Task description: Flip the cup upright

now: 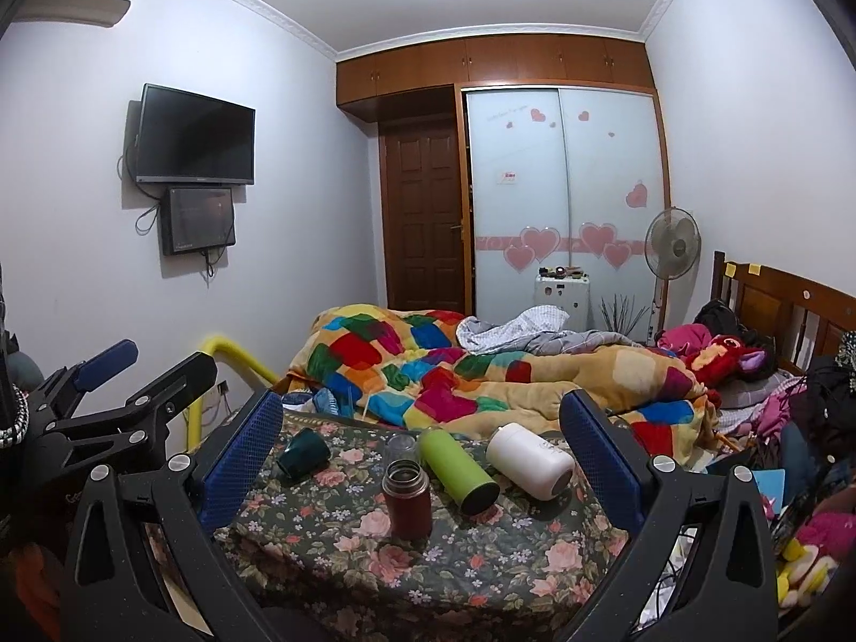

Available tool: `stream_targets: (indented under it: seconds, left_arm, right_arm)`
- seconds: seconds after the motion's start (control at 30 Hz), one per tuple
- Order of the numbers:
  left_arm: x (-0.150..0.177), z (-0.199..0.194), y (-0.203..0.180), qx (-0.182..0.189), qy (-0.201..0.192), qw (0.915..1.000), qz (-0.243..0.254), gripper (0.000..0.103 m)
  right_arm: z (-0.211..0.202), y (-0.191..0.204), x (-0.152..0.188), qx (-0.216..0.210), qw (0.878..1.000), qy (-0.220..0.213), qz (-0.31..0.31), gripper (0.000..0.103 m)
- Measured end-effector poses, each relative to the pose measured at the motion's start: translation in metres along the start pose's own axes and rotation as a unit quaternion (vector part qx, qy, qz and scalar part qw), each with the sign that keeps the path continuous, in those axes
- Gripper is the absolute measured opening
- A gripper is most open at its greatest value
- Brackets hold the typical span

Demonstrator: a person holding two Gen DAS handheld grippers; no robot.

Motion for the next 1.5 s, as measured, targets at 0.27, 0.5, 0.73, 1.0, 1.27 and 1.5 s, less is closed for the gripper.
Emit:
stream_targets:
  seconds: [0.27, 0.5, 0.73, 1.0, 1.27, 1.5]
  left_arm:
    - [-0.0002, -0.0001, 0.0004, 0.0, 0.0, 1.0, 0.001, 0.103]
    - [0.0006, -0.0001, -0.0005, 0.0, 0.001, 1.0, 0.0, 0.103]
    - [0.0017, 0.0004, -0.0009, 0.002, 0.003, 1.0, -0.001, 0.103]
    - [0.0018, 0.0004, -0.0018, 0.006, 0.002, 1.0, 0.0, 0.103]
    - [0.0008, 0.0013, -0.0063, 0.013, 0.0, 0.9999, 0.007, 0.103]
    - [0.0016, 0.0025, -0.0044, 0.018, 0.002, 0.9998, 0.007, 0.103]
  right_arm:
    - [0.0004, -0.0004, -0.0012, 0.001, 1.0, -0.001, 0.0, 0.103]
    - [0.0005, -0.0004, -0.0012, 0.0, 1.0, -0.001, 0.001, 0.103]
    - [-0.0006, -0.0007, -0.0017, 0.0, 1.0, 0.002, -0.001, 0.103]
    - [-0.0002, -0.0009, -0.0023, 0.0, 1.0, 0.002, -0.001, 0.103]
    - [0.0002, -0.0009, -0.0051, 0.002, 1.0, 0.0, -0.001, 0.103]
    - [0.0013, -0.0022, -0.0078, 0.002, 1.0, 0.0, 0.001, 0.103]
Point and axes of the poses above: each gripper's, at about its wrist camera, not at the fingertips, and z roughly the way its jaws point, y to its left, x to its underside, the point moved 3 cm from there along z, roughly the way its jaws point, and after that the axes turned 12 degrees about z, right-handed, at the moved point
